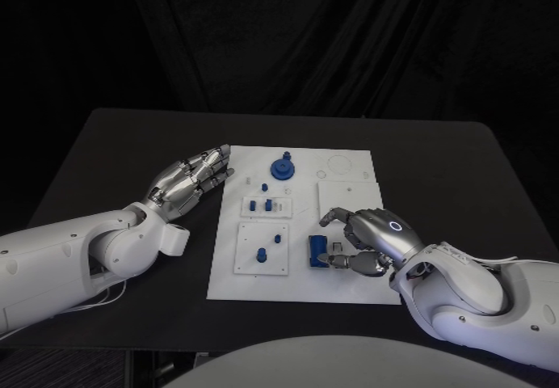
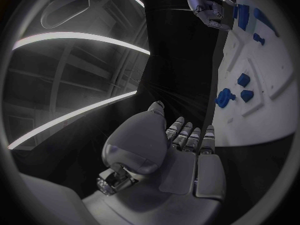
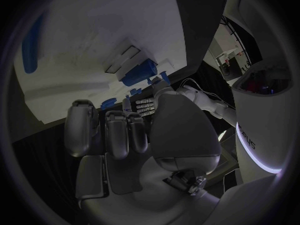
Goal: Assemble the parts on the task board
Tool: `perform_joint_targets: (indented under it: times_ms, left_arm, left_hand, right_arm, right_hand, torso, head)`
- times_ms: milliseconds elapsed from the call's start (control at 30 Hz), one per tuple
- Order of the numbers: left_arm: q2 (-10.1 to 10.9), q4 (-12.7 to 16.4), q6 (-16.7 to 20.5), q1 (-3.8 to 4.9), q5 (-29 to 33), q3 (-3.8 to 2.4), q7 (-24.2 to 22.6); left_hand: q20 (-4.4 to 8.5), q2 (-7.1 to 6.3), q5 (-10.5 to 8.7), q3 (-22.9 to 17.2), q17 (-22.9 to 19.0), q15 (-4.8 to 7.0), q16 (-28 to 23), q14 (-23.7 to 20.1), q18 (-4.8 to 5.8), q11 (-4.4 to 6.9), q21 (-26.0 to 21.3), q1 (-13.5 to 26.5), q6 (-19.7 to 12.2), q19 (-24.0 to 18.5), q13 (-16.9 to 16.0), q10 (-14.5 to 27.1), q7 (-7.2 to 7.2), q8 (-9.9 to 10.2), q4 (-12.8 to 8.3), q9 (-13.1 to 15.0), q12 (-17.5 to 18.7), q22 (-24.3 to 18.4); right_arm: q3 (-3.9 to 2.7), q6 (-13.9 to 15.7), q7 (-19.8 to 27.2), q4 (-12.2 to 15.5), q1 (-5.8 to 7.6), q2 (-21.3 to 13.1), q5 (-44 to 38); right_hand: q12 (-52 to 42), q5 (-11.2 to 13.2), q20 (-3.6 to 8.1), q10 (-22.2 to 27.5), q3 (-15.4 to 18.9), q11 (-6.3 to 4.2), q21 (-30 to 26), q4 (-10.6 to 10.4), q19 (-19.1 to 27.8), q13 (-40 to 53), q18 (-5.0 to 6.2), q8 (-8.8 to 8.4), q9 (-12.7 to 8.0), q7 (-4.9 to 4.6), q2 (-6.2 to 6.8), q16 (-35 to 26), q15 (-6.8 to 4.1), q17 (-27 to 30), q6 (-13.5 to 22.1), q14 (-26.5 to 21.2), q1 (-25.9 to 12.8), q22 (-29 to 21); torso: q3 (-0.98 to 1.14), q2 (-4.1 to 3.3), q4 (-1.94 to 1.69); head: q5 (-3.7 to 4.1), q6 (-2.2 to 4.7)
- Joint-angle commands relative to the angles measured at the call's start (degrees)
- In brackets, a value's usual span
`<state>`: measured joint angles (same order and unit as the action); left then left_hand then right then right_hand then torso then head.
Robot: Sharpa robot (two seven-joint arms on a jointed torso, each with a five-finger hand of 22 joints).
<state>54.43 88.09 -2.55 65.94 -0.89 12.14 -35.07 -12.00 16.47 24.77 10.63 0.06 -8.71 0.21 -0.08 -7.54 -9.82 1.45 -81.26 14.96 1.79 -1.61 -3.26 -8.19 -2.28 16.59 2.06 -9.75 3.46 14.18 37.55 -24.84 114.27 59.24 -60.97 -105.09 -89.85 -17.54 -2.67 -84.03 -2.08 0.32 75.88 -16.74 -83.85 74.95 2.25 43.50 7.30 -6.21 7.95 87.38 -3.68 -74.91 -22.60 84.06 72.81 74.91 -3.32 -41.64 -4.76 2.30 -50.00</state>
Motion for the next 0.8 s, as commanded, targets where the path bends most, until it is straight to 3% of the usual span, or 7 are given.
perform_joint_targets:
  times_ms: [33, 233, 533, 700, 800]
  left_arm:
    - [-0.1, 0.1, -0.9, -0.10, 0.2, -0.05, -0.4]
    - [-0.1, 0.1, -1.0, -0.15, 0.2, -0.05, -0.4]
    - [-0.2, 0.0, -1.1, -0.31, 0.2, -0.05, -0.3]
    - [-0.1, 0.1, -1.1, -0.37, 0.2, -0.05, -0.3]
    - [0.0, 0.1, -1.1, -0.39, 0.2, -0.05, -0.3]
  left_hand:
    - [-0.40, 0.23, 0.04, -0.2, -0.1, -0.48, -0.2, 0.1, 0.25, -0.13, 0.3, -0.2, 0.4, 0.1, -0.1, -0.2, -2.54, -0.4, 0.1, 0.0, -0.4, 0.1]
    - [-0.41, 0.24, 0.06, -0.2, -0.1, -0.50, -0.2, 0.1, 0.26, -0.15, 0.3, -0.2, 0.4, 0.2, -0.1, -0.2, -2.57, -0.4, 0.1, 0.0, -0.4, 0.1]
    - [-0.43, 0.25, 0.09, -0.3, -0.1, -0.53, -0.2, 0.1, 0.27, -0.16, 0.3, -0.2, 0.5, 0.2, -0.1, -0.2, -2.58, -0.4, 0.1, 0.0, -0.4, 0.1]
    - [-0.43, 0.25, 0.09, -0.3, -0.1, -0.53, -0.2, 0.1, 0.27, -0.16, 0.3, -0.2, 0.5, 0.2, -0.1, -0.2, -2.58, -0.4, 0.1, 0.0, -0.4, 0.1]
    - [-0.43, 0.25, 0.09, -0.3, -0.1, -0.53, -0.2, 0.1, 0.27, -0.16, 0.3, -0.2, 0.5, 0.2, -0.1, -0.2, -2.58, -0.4, 0.1, 0.0, -0.4, 0.1]
  right_arm:
    - [0.01, -2.1, -0.5, -0.2, -0.13, 0.3, 0.2]
    - [0.01, -3.0, -0.8, -0.7, -0.13, 0.6, 0.2]
    - [0.00, -2.7, -1.0, -1.3, -0.14, 0.8, 0.2]
    - [0.00, -0.7, 0.0, -1.1, -0.14, 0.6, 0.2]
    - [-0.01, 2.1, 1.1, -0.2, -0.13, -0.2, 0.2]
  right_hand:
    - [-0.2, 0.7, -0.35, -6.0, 0.0, 0.13, -0.4, 0.0, -0.4, 15.1, 0.98, 0.56, 0.1, 0.11, 0.36, 0.0, 0.40, -10.4, -0.2, 4.9, 1.1, 10.8]
    - [-0.2, 3.6, -0.38, -6.0, 0.6, 0.17, -0.6, 0.0, -0.3, 15.1, 1.02, 1.48, 0.0, 0.07, 1.23, 0.0, 0.44, -10.2, 0.4, 4.8, 2.8, 10.8]
    - [-0.2, 5.6, -0.42, -6.0, 0.6, 0.23, -0.6, -0.1, -0.3, 15.1, 1.02, 2.06, -0.1, 0.00, 1.24, 0.0, 0.48, -10.3, 0.7, 4.8, 4.2, 10.8]
    - [-0.2, 6.3, -0.43, -6.0, 0.7, 0.25, -0.5, -0.1, -0.4, 15.1, 0.98, 2.33, -0.2, -0.02, 1.21, 0.1, 0.50, -10.4, 0.7, 4.9, 4.2, 10.8]
    - [-0.2, 6.8, -0.42, -6.0, 0.9, 0.22, 0.1, -0.2, -0.6, 15.1, 0.86, 2.97, -0.1, 0.04, 1.08, 0.3, 0.47, -10.9, 0.1, 5.0, 3.6, 11.0]
  torso:
    - [-0.03, -0.05, -0.06]
    - [-0.05, -0.04, 0.04]
    - [-0.03, -0.06, 0.01]
    - [-0.02, -0.04, 0.01]
    - [-0.02, -0.03, 0.03]
  head:
    - [-0.09, 0.00]
    - [-0.27, 0.00]
    - [-0.22, 0.00]
    - [-0.24, 0.00]
    - [-0.22, 0.00]
